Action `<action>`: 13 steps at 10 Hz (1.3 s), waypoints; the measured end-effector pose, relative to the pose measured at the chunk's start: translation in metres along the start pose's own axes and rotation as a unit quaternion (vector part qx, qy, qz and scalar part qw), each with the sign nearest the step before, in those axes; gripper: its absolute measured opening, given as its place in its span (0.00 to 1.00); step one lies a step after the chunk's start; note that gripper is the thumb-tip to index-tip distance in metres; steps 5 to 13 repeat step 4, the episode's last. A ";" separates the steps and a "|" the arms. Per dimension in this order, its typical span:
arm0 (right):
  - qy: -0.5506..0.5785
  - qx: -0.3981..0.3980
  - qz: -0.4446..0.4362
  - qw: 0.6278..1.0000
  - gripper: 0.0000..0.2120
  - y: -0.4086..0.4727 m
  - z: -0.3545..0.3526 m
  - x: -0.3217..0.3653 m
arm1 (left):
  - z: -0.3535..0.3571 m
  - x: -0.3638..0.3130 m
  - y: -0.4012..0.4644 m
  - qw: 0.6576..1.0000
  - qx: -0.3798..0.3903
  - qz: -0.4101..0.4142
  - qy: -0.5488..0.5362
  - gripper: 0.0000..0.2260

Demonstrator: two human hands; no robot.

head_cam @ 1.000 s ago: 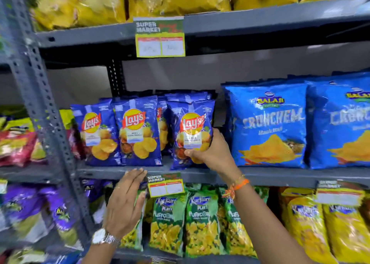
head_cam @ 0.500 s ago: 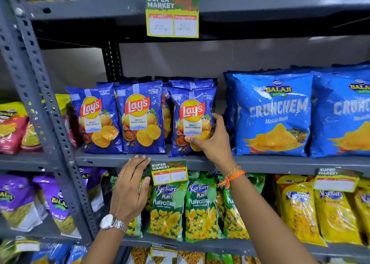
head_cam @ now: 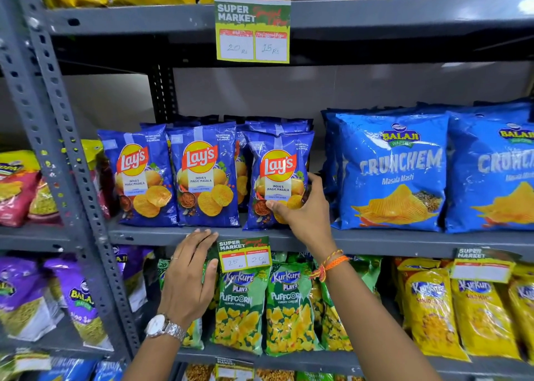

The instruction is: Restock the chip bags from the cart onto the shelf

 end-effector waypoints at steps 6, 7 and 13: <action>0.041 -0.091 -0.027 0.995 0.45 -0.027 -0.041 0.034 | 0.003 -0.020 -0.005 0.997 -0.082 0.004 0.008 0.24; 0.041 -0.091 -0.027 0.995 0.45 -0.027 -0.041 0.034 | 0.003 -0.020 -0.005 0.997 -0.082 0.004 0.008 0.24; 0.041 -0.091 -0.027 0.995 0.45 -0.027 -0.041 0.034 | 0.003 -0.020 -0.005 0.997 -0.082 0.004 0.008 0.24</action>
Point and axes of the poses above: each hand's wrist, its own y-axis towards the middle knuckle, its own z-axis out of the palm, x = y × z, the point moved 2 cm from there along y, towards the middle knuckle
